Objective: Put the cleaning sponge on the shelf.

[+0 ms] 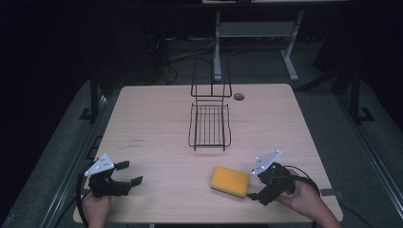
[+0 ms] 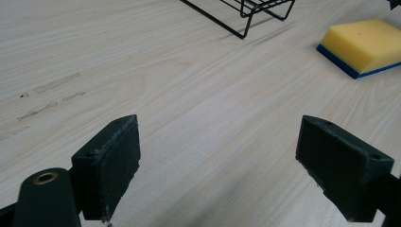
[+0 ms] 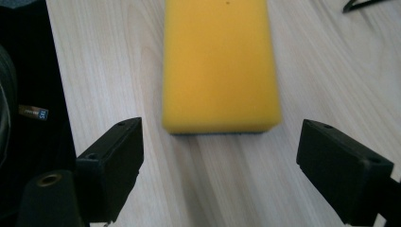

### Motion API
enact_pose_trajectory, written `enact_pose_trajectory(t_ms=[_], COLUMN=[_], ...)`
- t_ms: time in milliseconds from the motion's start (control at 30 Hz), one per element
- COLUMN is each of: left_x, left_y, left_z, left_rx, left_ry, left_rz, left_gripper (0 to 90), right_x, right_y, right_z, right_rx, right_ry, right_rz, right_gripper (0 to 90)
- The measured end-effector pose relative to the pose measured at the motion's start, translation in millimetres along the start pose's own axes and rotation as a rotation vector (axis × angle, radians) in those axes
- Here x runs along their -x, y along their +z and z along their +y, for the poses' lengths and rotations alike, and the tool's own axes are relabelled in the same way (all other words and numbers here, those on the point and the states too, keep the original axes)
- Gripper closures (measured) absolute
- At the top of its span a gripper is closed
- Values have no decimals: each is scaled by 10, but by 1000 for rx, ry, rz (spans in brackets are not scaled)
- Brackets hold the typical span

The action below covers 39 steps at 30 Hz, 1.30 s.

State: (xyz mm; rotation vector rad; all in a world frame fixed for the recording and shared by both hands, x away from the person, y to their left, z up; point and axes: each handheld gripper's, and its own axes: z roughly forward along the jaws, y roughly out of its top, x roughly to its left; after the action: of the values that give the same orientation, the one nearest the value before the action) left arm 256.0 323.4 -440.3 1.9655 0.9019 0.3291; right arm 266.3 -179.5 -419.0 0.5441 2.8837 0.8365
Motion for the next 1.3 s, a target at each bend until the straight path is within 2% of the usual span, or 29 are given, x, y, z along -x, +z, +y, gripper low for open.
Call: enact_pose_trajectory(t_ms=[533,1300], left_x=[-3,-5], left_y=[-2,-13], left_z=[5,9], left_rx=[3,6], left_ry=[1,1], left_rz=[-2,-5], left_gripper=[141,141], right_x=[33,102], right_y=[191,445], right_z=[321,531], right_rx=[-42,-88], right_ry=[-52,-56], right_rz=[41,77], right_gripper=[151,150])
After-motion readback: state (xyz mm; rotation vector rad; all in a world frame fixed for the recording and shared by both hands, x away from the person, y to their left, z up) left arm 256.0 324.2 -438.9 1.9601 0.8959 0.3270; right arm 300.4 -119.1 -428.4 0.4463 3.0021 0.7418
